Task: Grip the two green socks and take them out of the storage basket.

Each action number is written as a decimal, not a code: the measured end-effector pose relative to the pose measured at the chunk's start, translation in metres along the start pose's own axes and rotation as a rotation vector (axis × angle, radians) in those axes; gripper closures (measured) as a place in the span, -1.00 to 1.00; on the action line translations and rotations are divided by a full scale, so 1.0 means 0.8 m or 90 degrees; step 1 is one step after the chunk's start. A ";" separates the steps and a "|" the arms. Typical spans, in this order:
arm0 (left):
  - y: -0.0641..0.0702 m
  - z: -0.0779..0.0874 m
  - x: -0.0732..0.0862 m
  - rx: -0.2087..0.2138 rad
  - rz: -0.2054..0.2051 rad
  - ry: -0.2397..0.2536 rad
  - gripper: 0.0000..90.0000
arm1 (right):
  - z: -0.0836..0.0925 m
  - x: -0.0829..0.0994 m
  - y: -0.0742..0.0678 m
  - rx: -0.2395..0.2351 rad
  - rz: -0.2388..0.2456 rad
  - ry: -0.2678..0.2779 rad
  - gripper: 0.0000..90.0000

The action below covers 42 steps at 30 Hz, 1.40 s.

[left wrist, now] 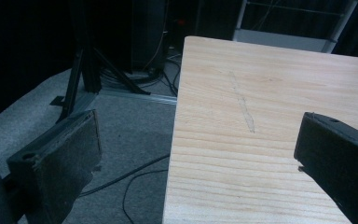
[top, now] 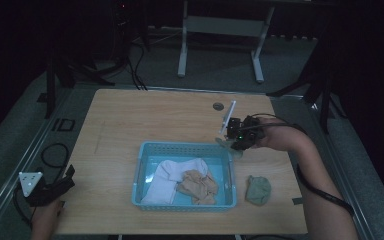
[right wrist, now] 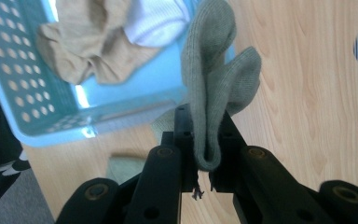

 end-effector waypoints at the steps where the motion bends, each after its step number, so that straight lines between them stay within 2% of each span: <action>1: 0.000 0.000 0.000 -0.001 -0.001 -0.001 -0.98 | -0.001 0.007 0.004 0.000 -0.009 0.000 0.86; 8: 0.000 0.000 0.000 0.001 -0.001 -0.004 -0.98 | -0.022 0.056 0.025 -0.010 -0.059 -0.028 0.86; 9: 0.000 0.000 0.000 0.001 -0.001 -0.004 -0.98 | -0.022 0.056 0.025 -0.010 -0.059 -0.028 0.86; 10: 0.000 0.000 0.000 0.001 -0.002 -0.003 -0.98 | -0.032 0.068 0.029 -0.015 -0.072 -0.037 0.86; 14: 0.000 0.000 0.000 0.001 -0.003 -0.002 -0.98 | -0.046 0.084 0.036 -0.021 -0.091 -0.050 0.86; 23: 0.000 0.000 0.000 0.001 -0.004 -0.001 -0.98 | -0.075 0.095 0.048 -0.017 -0.101 -0.051 0.85; 28: 0.000 0.000 0.000 0.002 -0.004 -0.001 -0.98 | -0.113 0.096 0.058 0.009 -0.115 -0.059 0.84; 29: 0.000 0.000 0.000 0.002 -0.004 -0.001 -0.98 | -0.113 0.096 0.058 0.009 -0.115 -0.059 0.84; 31: 0.000 0.000 0.000 0.002 -0.004 -0.001 -0.98 | -0.134 0.094 0.060 0.006 -0.127 -0.068 0.83; 33: 0.000 0.000 0.000 0.002 -0.004 -0.001 -0.98 | -0.141 0.093 0.059 -0.001 -0.127 -0.071 0.78; 34: 0.000 0.000 0.000 0.002 -0.004 -0.001 -0.98 | -0.157 0.091 0.055 -0.026 -0.132 -0.073 0.59; 35: 0.000 0.000 0.000 0.002 -0.004 -0.001 -0.98 | -0.157 0.091 0.055 -0.026 -0.132 -0.073 0.59; 36: 0.000 0.000 0.000 0.002 -0.003 -0.001 -0.98 | -0.165 0.090 0.051 -0.041 -0.136 -0.077 0.44; 38: 0.000 0.000 0.000 0.002 -0.003 0.000 -0.98 | -0.168 0.089 0.047 -0.058 -0.135 -0.075 0.32; 39: 0.000 0.000 0.000 0.002 -0.003 0.000 -0.98 | -0.168 0.089 0.047 -0.058 -0.135 -0.075 0.32; 40: 0.000 0.000 0.000 0.002 -0.003 0.000 -0.98 | -0.167 0.090 0.043 -0.067 -0.134 -0.071 0.17; 42: 0.000 0.000 0.000 0.002 -0.003 0.000 -0.98 | -0.162 0.091 0.041 -0.068 -0.134 -0.061 0.05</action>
Point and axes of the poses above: each handheld gripper's, and its own axes: z roughly backward along the jaws, x roughly out of its underside, y roughly to its right, the point moved 4 cm from there along -z, roughly forward along the jaws, and after that the axes turned 4 degrees about -y, right-handed, at the moved point
